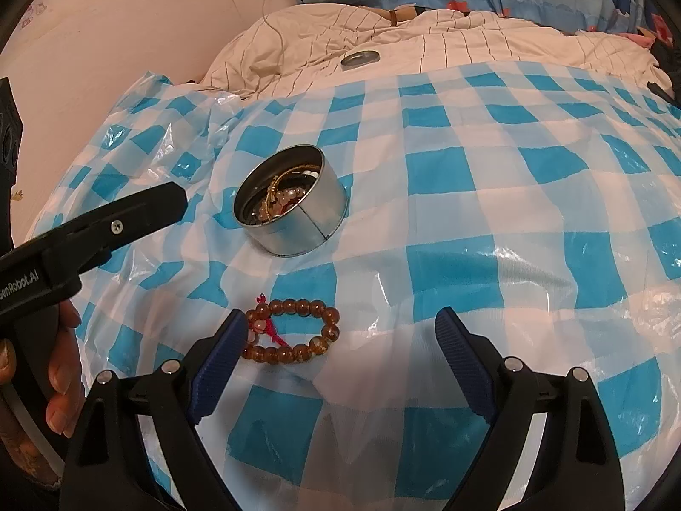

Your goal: Organize jewelry

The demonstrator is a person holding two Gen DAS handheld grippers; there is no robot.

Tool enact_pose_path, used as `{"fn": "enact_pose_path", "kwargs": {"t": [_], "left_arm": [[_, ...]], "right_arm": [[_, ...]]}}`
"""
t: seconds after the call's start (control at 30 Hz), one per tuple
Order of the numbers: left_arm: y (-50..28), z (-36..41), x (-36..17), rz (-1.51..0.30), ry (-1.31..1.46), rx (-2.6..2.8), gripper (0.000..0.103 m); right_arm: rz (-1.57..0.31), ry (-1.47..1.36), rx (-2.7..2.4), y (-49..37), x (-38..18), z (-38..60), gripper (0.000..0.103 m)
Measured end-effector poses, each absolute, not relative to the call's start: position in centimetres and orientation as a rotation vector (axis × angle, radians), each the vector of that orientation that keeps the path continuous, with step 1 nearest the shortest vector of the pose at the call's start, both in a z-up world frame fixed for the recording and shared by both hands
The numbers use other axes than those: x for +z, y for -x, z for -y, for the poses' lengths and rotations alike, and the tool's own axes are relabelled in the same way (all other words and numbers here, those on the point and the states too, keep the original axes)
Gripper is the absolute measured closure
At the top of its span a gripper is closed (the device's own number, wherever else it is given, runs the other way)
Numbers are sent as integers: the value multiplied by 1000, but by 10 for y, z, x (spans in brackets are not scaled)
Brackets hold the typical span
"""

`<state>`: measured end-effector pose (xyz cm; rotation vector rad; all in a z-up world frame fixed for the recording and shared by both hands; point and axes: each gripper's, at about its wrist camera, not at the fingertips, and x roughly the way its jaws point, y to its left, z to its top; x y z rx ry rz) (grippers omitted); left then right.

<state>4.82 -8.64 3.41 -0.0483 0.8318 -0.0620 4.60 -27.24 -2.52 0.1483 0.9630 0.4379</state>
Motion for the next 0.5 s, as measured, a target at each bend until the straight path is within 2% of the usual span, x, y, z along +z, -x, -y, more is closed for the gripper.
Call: {"fn": "enact_pose_path", "kwargs": {"t": [0.5], "left_arm": [[-43,89,38,-831,60,-57,8]], "right_arm": [[-968,-147,438,-40,-26,276,17]]}}
